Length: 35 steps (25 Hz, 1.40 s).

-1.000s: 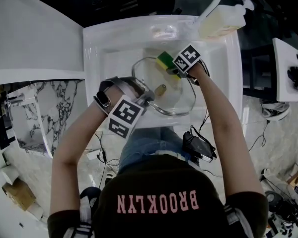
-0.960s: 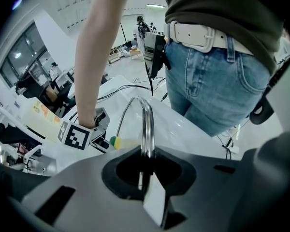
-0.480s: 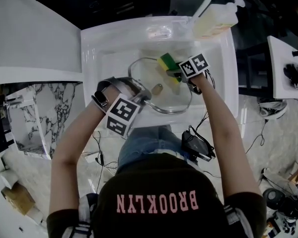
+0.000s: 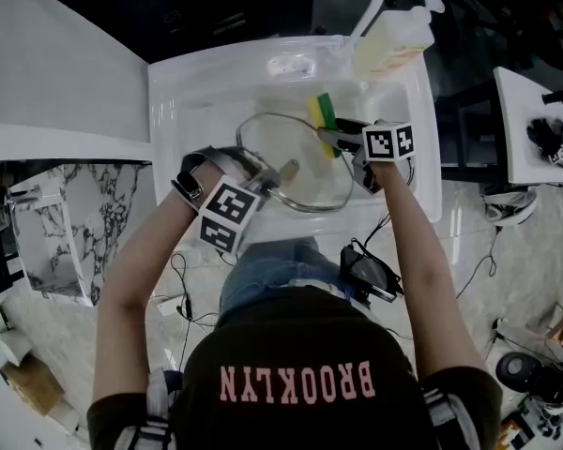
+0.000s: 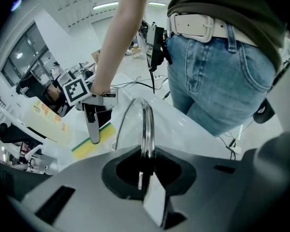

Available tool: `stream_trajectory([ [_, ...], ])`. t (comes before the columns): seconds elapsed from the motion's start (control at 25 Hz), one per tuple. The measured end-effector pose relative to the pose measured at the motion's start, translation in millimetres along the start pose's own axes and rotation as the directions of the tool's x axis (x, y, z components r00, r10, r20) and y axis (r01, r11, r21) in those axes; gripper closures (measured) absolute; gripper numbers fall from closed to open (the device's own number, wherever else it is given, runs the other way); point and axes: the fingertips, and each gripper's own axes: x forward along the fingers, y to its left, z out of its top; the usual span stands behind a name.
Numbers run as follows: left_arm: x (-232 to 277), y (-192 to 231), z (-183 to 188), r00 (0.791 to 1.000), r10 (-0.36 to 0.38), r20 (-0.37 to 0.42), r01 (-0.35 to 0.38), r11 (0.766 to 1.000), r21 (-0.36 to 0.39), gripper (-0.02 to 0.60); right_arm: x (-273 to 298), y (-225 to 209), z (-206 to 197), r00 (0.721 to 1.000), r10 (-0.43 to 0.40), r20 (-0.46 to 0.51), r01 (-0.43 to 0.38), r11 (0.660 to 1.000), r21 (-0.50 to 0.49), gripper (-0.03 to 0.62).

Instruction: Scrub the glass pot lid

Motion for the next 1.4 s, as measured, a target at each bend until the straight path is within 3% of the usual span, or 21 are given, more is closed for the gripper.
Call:
stream_trajectory([
  [0.2, 2.6, 1.8, -0.2, 1.0, 0.007, -0.008, -0.007, 1.0, -0.006, 0.543, -28.3, 25.7, 13.9, 0.989, 0.023, 0.149, -0.006, 0.994, -0.109, 0.304],
  [0.52, 6.0, 7.2, 1.6, 1.0, 0.017, -0.015, -0.017, 1.0, -0.015, 0.543, -68.5, 53.0, 23.5, 0.961, 0.072, 0.266, -0.065, 0.997, -0.036, 0.304],
  [0.64, 7.4, 9.9, 2.9, 1.0, 0.021, -0.02, -0.022, 1.0, -0.019, 0.543, -94.4, 78.3, 38.7, 0.916, 0.164, 0.366, -0.173, 0.985, -0.008, 0.304],
  [0.76, 8.6, 11.6, 4.6, 0.999, 0.026, -0.024, -0.027, 0.999, -0.02, 0.543, -124.3, 107.6, 57.4, 0.851, 0.236, 0.468, -0.229, 0.971, -0.072, 0.304],
  [0.84, 9.3, 11.8, 5.0, 0.999, 0.027, -0.027, -0.027, 0.999, -0.022, 0.543, -138.6, 120.5, 64.3, 0.834, 0.242, 0.496, -0.207, 0.97, -0.124, 0.304],
  [0.96, 10.3, 13.1, 5.6, 0.999, 0.028, -0.029, -0.028, 0.999, -0.025, 0.543, -148.9, 137.1, 66.2, 0.851, 0.231, 0.472, -0.154, 0.968, -0.197, 0.304],
  [1.16, 12.2, 15.8, 6.5, 0.999, 0.029, -0.036, -0.03, 0.999, -0.025, 0.543, -161.3, 133.5, 65.4, 0.866, 0.09, 0.492, 0.068, 0.953, -0.295, 0.304],
  [1.28, 12.9, 15.7, 6.6, 0.999, 0.027, -0.039, -0.028, 0.999, -0.027, 0.543, -160.3, 120.3, 57.0, 0.885, 0.0, 0.466, 0.168, 0.933, -0.319, 0.304],
  [1.4, 13.2, 14.6, 5.6, 0.999, 0.024, -0.042, -0.026, 0.999, -0.029, 0.543, -162.0, 109.4, 52.4, 0.881, -0.08, 0.466, 0.258, 0.907, -0.332, 0.304],
])
